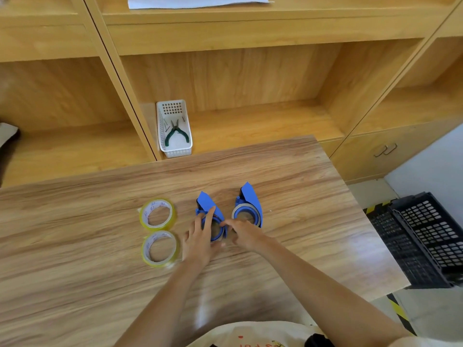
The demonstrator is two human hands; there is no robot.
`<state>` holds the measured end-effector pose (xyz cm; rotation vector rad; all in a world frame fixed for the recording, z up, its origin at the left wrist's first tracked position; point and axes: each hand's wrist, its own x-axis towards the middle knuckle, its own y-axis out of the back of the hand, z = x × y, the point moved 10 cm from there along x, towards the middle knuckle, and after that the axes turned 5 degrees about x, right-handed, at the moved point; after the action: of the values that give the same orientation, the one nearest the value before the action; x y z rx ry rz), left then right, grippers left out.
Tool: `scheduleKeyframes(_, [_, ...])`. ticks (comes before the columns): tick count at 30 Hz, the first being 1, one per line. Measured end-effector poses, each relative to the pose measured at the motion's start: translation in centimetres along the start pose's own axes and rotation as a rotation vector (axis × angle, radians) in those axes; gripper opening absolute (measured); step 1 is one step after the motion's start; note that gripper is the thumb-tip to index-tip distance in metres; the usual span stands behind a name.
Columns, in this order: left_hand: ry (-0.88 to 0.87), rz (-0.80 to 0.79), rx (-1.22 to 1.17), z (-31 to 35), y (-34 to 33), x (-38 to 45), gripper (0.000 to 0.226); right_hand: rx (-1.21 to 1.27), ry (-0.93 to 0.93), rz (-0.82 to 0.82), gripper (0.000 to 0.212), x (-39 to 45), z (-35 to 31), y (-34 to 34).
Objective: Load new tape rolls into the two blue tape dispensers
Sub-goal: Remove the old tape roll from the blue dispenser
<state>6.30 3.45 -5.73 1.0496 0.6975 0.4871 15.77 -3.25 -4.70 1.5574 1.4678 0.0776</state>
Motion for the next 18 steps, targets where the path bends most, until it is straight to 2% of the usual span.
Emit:
scheduleKeyframes(6, [-0.025, 0.02, 0.052, -0.6, 0.5, 0.0, 0.102, -0.024, 0.007, -0.003, 0.065, -0.2, 0.8, 0.3])
scheduleKeyframes(18, [-0.051, -0.001, 0.079, -1.6, 1.0, -0.4, 0.104, -0.043, -0.021, 0.059, 0.047, -0.3, 1.5, 2.4])
